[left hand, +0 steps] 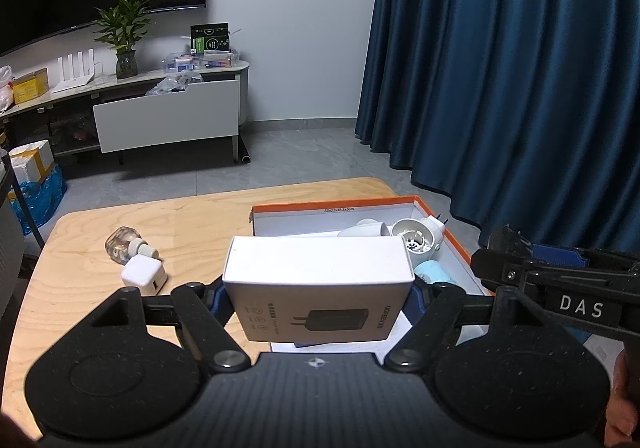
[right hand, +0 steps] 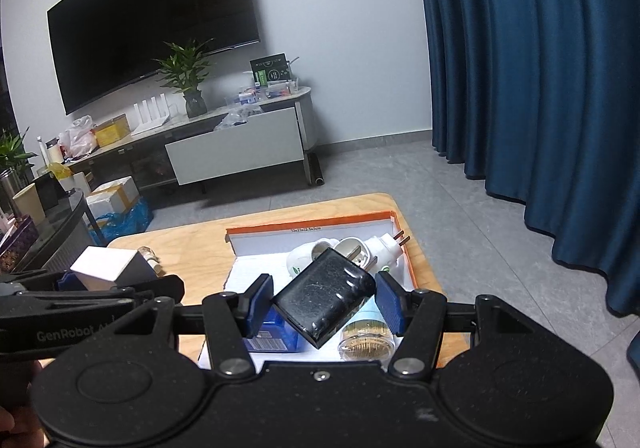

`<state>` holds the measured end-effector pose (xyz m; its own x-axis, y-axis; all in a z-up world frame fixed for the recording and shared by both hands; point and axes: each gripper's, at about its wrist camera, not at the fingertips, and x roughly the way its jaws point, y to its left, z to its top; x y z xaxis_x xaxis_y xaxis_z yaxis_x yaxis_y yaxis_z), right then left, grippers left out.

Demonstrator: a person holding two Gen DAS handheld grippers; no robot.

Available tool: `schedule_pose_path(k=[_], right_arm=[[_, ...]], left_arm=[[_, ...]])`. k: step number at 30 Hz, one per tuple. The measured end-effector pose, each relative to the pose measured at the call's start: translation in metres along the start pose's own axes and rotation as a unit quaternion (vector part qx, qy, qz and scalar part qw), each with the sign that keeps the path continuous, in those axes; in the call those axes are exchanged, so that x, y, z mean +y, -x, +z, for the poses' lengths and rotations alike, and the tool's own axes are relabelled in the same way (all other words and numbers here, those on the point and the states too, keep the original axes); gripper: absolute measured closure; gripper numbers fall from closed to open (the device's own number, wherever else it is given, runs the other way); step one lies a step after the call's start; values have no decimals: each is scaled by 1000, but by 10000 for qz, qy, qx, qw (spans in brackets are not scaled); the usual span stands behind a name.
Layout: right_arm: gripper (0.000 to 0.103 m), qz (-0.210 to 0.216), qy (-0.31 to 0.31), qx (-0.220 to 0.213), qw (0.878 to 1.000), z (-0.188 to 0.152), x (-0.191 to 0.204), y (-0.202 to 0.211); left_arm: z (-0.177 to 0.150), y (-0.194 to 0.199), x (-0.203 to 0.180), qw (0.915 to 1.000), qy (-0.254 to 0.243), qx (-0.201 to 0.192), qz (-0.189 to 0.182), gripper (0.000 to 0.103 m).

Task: Organize rigid objects
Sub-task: 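Carry the white package and black charger over the orange-rimmed box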

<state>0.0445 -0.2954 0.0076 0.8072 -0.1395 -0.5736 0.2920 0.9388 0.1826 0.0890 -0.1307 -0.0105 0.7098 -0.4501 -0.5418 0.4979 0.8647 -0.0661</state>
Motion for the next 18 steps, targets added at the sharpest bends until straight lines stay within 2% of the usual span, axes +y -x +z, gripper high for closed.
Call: schedule_pose_path(k=[18], right_arm=[[35, 114, 68, 131, 9998, 2, 3, -23]], left_arm=[[9, -20, 7, 9999, 57, 92, 81, 24]])
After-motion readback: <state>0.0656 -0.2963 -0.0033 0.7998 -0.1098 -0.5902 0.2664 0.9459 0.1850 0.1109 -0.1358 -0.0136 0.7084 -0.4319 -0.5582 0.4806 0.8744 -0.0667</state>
